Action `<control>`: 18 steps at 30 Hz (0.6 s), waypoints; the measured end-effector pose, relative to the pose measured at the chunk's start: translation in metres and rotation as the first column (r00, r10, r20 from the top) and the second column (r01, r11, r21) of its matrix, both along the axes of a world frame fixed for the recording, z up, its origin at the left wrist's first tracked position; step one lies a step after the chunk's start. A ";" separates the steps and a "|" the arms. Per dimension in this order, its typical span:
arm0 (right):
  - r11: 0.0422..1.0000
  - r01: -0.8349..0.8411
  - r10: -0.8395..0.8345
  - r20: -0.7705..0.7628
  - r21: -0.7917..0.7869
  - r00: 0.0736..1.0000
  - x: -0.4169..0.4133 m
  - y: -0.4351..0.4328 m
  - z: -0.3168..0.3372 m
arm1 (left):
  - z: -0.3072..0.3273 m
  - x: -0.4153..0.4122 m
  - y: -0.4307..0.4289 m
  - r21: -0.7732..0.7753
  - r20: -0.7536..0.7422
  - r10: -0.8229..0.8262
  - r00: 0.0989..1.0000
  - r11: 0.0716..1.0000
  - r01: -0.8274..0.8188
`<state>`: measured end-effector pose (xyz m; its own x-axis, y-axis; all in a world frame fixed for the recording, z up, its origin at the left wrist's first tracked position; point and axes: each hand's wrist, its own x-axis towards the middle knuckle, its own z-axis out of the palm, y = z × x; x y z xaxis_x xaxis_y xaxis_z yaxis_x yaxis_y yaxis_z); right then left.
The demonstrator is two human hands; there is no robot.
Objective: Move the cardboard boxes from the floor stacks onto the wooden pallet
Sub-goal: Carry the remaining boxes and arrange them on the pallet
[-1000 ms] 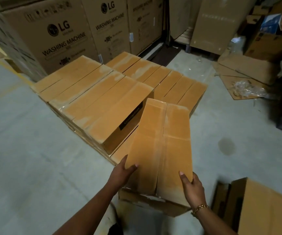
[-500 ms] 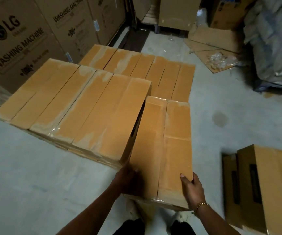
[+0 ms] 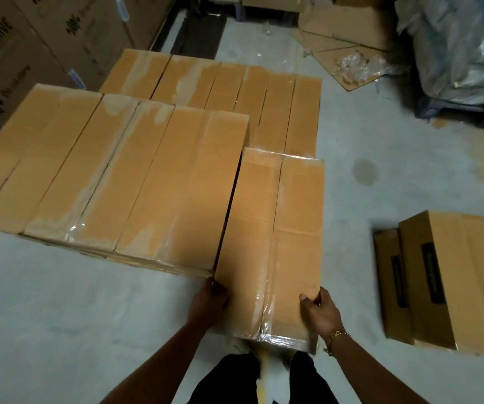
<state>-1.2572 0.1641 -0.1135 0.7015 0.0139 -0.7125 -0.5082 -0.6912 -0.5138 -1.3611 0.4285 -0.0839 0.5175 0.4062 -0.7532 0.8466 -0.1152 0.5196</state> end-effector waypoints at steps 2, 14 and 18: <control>0.999 -0.037 0.036 0.016 0.005 0.999 -0.003 -0.004 0.002 | 0.003 -0.006 0.000 0.130 0.009 -0.137 0.991 0.982 0.134; 0.802 -0.562 0.570 -0.024 -0.200 0.822 -0.061 -0.025 0.014 | -0.027 -0.051 0.058 0.552 -0.204 -0.852 0.482 0.307 0.775; 0.803 -0.506 0.539 0.022 -0.315 0.842 -0.064 -0.015 0.016 | -0.036 -0.052 0.061 0.495 -0.245 -0.844 0.476 0.313 0.810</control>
<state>-1.3217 0.1491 -0.0975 0.7173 0.2087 -0.6647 0.0185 -0.9595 -0.2812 -1.4127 0.4892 -0.1196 0.8328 0.0178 -0.5533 0.1325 -0.9768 0.1681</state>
